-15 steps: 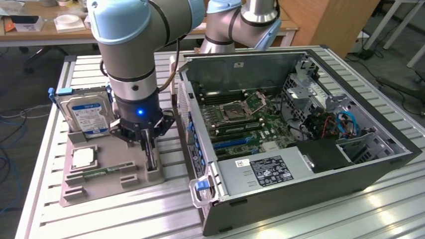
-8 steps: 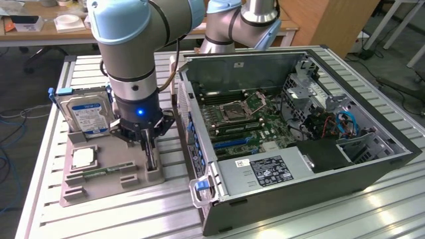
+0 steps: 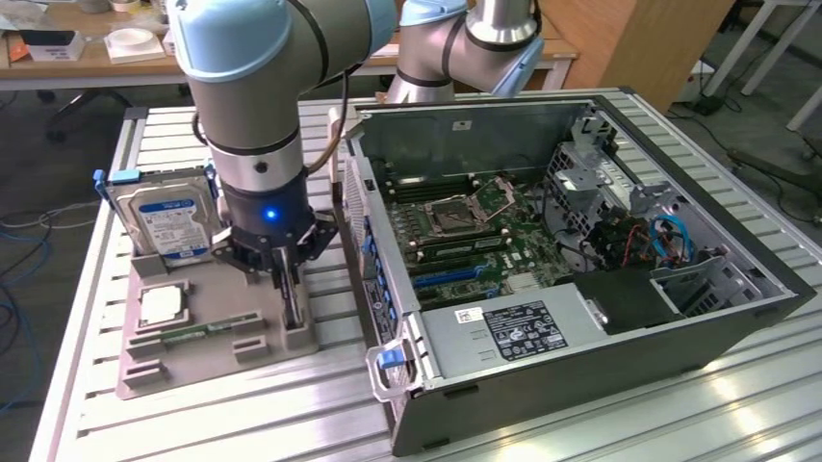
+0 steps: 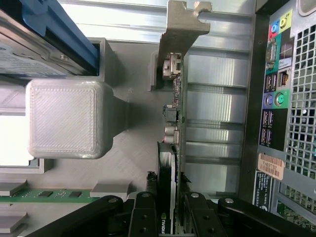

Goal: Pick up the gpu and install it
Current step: 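Pick up the gpu and move the gpu toward the slot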

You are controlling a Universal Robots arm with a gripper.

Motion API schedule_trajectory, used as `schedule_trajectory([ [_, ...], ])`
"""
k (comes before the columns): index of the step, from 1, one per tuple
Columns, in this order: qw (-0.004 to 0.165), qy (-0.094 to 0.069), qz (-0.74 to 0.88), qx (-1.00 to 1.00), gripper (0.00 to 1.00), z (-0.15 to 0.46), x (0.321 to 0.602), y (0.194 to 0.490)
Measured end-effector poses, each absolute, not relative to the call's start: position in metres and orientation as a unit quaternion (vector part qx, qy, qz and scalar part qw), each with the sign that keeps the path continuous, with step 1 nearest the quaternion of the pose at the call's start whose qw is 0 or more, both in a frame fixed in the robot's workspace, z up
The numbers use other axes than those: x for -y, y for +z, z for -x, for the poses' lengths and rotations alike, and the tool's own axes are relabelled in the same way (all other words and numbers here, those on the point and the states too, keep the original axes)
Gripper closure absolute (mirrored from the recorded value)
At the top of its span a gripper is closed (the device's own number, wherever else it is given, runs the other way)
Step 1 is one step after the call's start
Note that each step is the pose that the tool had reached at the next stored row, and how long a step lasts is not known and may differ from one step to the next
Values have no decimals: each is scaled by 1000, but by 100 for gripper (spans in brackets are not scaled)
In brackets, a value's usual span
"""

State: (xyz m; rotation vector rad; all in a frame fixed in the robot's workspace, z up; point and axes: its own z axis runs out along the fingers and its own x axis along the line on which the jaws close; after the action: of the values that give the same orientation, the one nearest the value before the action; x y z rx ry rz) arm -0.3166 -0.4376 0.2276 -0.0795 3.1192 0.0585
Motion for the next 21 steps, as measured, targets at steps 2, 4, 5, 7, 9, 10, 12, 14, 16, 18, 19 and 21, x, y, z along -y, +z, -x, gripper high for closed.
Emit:
schedule_trajectory([
  [2,10,20,25,-999,73,317,438,230],
  [4,10,21,25,-999,73,317,438,232],
  [5,10,22,25,-999,73,317,438,233],
  [7,10,23,25,-999,73,317,438,235],
  [9,11,25,25,-999,73,317,438,238],
  [10,11,25,25,-999,73,317,438,239],
  [12,11,26,25,-999,73,317,438,240],
  [14,11,26,25,-999,73,317,438,240],
  [16,11,26,25,-999,73,317,438,240],
  [18,11,26,25,-999,73,317,438,240],
  [19,11,26,25,-999,73,317,438,240],
  [21,11,26,23,-999,73,317,438,240],
])
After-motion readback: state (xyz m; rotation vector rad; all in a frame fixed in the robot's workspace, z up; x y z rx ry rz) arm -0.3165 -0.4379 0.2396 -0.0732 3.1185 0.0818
